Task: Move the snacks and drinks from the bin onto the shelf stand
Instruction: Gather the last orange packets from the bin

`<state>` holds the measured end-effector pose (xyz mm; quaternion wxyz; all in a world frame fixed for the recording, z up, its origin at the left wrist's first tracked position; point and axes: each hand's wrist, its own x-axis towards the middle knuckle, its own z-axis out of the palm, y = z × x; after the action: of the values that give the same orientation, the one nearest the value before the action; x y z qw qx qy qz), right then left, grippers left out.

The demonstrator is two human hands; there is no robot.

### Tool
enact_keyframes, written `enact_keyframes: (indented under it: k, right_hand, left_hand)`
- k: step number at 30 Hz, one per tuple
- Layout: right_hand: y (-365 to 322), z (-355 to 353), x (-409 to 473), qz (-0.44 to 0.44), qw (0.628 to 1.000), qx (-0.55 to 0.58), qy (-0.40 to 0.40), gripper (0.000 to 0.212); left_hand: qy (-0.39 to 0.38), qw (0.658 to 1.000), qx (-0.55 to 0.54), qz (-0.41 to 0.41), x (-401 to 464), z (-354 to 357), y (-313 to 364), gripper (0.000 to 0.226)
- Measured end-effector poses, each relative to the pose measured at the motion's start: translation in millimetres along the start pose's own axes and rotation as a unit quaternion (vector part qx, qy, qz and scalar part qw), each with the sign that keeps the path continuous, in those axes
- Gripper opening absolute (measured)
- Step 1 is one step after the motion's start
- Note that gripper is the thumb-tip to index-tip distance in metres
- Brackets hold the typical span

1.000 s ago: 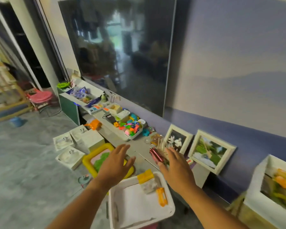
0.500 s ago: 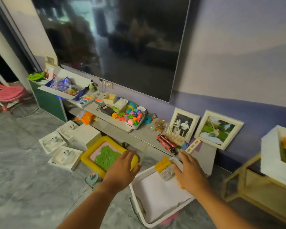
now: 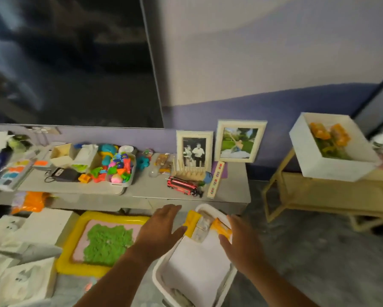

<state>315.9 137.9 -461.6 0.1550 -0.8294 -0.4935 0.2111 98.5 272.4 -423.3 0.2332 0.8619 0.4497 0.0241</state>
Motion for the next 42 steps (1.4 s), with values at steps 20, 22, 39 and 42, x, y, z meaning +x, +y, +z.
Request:
enact_keyframes:
  k: [20,22,39,42]
  right_hand:
    - [102,221,125,0.083,0.991,-0.097,-0.031,0.076]
    - [108,237,127,0.092,0.989,-0.111,-0.025,0.078]
    - [112,276,110,0.172,0.982,-0.065,-0.050,0.092]
    - [112,270,104,0.170,0.984,-0.036,-0.027,0.089]
  left_hand:
    - [-0.144,0.932,0.184,0.278,181,233,-73,0.078]
    - [-0.106,0.924,0.230,0.285,179,253,-79,0.065]
    - [-0.106,0.954,0.244,0.136,150,268,-54,0.059]
    - [-0.139,0.957,0.216,0.135,145,272,-55,0.067]
